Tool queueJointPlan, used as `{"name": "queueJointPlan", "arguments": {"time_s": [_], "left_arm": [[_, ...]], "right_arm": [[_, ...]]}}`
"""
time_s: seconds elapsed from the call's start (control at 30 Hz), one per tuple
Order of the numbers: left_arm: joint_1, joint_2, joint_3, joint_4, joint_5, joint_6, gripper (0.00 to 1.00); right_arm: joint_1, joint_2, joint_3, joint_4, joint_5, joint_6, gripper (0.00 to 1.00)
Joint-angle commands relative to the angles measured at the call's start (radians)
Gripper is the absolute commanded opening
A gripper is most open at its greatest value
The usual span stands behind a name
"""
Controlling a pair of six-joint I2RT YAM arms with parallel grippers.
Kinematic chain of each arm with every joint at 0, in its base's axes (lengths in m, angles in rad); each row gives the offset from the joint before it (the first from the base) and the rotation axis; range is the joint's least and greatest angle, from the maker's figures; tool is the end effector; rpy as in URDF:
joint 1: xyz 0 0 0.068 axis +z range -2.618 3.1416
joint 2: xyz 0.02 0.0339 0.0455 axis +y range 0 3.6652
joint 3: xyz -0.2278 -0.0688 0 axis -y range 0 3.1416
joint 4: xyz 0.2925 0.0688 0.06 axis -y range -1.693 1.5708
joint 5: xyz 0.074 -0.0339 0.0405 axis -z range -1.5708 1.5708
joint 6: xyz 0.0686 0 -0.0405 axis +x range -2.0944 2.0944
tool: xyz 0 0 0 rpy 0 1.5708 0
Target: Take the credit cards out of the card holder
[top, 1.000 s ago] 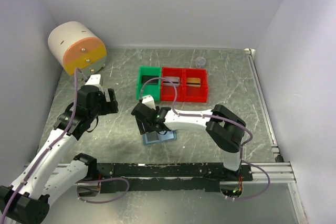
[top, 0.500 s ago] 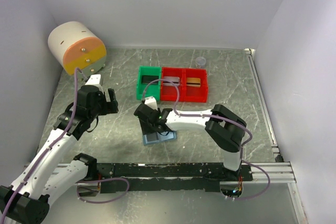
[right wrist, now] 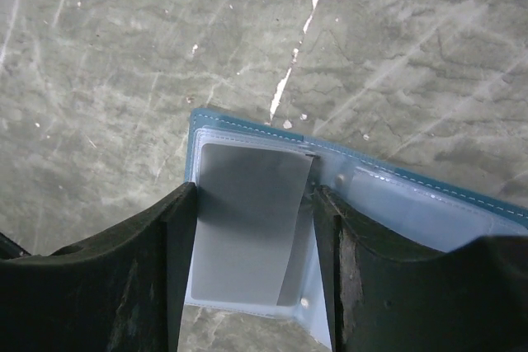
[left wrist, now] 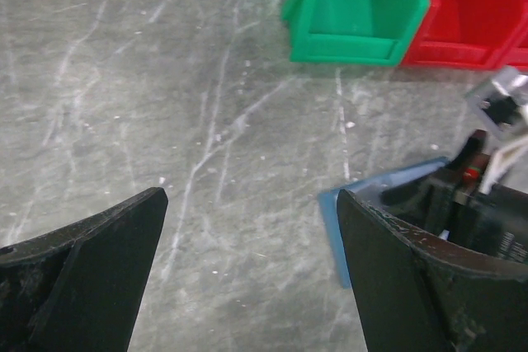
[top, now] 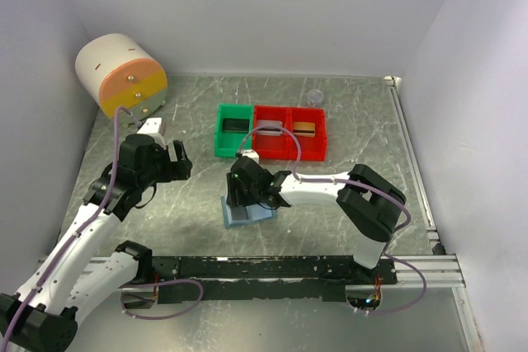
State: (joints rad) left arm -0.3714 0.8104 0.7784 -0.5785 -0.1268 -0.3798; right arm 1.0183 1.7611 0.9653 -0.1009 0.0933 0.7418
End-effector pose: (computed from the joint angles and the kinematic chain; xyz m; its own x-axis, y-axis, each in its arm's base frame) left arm 0.2581 -0.0912 0.2477 -0.5938 -0.1634 -0.7878 0.0466 0.9705 -0.2364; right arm 0.2151 0.3367 0.0590 -0.8543 -0.1038 -0.5094 -0.3253 0.8710 0.3681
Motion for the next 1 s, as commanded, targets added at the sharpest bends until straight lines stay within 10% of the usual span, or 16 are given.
{"name": "queueJointPlan", "arguments": {"time_s": [0.0,0.43,0.97], "left_arm": [[0.006,-0.033,-0.026,0.070,0.184,-0.074,0.96],[-0.004,-0.039,-0.328,0.382,0.587,-0.340,0.87],[-0.303,-0.002,-0.555,0.702,0.449,-0.559,0.56]], "right_arm": [[-0.007,0.056,-0.049,0.027,-0.081,0.020,0.48],[-0.015,0.057,-0.077,0.063,-0.108,0.027,0.50],[-0.056,0.044,-0.120,0.132,-0.180,0.047,0.50]]}}
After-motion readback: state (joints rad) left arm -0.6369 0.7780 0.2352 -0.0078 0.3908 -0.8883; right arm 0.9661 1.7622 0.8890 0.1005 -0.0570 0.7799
